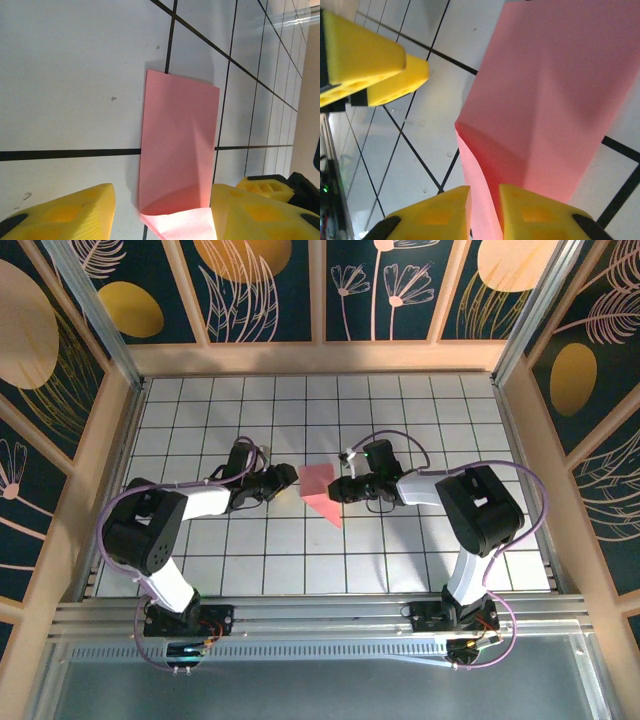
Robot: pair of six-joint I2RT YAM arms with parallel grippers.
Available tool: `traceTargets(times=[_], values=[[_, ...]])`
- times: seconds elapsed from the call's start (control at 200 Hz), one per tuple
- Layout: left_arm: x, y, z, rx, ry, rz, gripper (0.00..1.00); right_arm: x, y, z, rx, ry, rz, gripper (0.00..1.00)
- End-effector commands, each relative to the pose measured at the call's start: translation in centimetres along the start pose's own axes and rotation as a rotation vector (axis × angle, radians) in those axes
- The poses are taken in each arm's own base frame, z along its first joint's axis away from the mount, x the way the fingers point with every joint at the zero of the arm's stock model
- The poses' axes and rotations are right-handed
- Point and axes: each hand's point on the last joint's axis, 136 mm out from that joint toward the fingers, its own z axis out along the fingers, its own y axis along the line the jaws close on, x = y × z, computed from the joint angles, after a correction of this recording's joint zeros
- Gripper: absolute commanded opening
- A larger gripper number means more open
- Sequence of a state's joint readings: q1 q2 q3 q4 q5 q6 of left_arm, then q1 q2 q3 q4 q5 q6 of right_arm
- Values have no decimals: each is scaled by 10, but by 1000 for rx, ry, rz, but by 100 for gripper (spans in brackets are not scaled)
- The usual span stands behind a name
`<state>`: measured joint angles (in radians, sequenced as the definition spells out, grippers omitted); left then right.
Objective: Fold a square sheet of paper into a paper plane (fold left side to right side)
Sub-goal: Fourth fold the wing at the center of the table.
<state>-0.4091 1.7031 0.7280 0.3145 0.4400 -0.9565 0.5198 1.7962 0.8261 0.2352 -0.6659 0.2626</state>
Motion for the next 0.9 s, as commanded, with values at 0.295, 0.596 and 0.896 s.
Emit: traceTargets(times=[0.295,0.596,0.896], values=[[1,-14,21,135,67,-10,53,-19,20,-22,-32,-89,-46,0],[-1,-16,34,147,102,0,47,-23,26,-28,-65,-125,-45,0],[-3,-22,45,179,127,13,39,-20,23,-29,-72,-128,-34,0]])
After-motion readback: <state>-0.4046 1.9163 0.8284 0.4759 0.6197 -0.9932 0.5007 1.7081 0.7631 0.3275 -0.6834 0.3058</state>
